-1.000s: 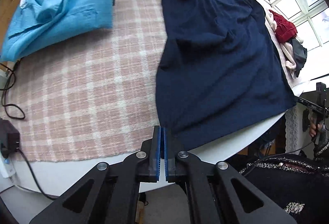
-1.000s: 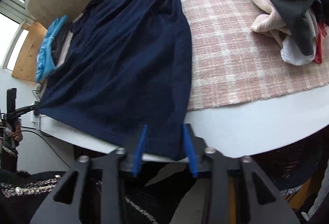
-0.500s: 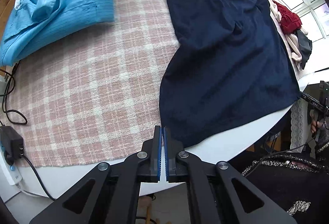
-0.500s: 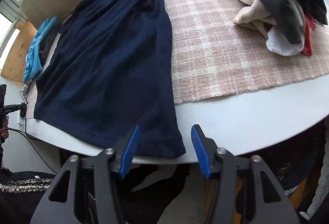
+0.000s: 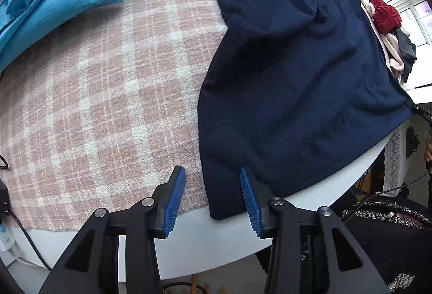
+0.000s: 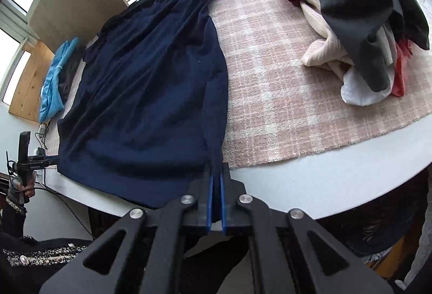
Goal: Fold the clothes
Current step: 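Smooth the navy garment hem with both grippers, releasing and regrasping, then lift the navy garment hem high with both grippers and shake it out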
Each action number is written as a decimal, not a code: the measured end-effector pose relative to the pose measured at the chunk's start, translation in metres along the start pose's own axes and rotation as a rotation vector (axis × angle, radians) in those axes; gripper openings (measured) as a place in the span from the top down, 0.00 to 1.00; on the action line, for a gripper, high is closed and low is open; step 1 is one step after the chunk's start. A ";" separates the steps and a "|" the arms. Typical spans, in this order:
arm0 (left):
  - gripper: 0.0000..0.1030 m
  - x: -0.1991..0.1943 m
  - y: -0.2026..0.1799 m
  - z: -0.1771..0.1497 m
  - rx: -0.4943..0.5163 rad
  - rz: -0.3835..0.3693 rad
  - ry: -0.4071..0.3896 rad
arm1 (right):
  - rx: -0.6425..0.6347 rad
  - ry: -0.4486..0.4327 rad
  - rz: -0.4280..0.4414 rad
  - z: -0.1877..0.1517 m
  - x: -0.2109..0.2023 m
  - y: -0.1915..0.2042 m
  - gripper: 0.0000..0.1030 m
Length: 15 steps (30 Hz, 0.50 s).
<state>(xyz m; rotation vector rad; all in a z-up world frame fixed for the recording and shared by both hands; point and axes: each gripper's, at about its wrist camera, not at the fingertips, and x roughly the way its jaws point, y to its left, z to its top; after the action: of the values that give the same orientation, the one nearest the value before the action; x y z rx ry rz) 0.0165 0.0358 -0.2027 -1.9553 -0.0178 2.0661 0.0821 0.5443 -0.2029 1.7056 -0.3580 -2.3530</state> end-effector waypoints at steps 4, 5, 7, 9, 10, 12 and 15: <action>0.70 0.000 -0.005 0.000 -0.004 -0.009 -0.004 | 0.000 0.001 0.002 0.003 0.005 -0.001 0.96; 0.99 -0.001 -0.008 0.000 -0.001 -0.010 -0.006 | 0.011 -0.003 0.003 0.004 0.004 -0.004 0.96; 0.97 -0.006 -0.019 0.001 0.004 -0.039 -0.010 | 0.039 -0.028 0.007 0.007 -0.001 -0.010 0.96; 0.95 -0.012 -0.034 0.002 0.023 -0.056 -0.025 | 0.068 -0.070 -0.006 0.012 -0.012 -0.018 0.96; 0.90 -0.014 -0.041 0.002 0.040 -0.045 -0.034 | 0.080 -0.083 -0.018 0.015 -0.017 -0.022 0.96; 0.66 -0.015 -0.049 0.001 0.055 -0.011 -0.035 | 0.104 -0.097 -0.041 0.020 -0.021 -0.031 0.96; 0.52 -0.015 -0.045 -0.007 0.015 -0.018 -0.024 | 0.115 -0.073 -0.070 0.026 -0.017 -0.038 0.96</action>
<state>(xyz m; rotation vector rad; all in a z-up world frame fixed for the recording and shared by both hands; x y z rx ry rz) 0.0334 0.0742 -0.1790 -1.9149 -0.0251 2.0727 0.0616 0.5870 -0.1922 1.7109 -0.4615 -2.4945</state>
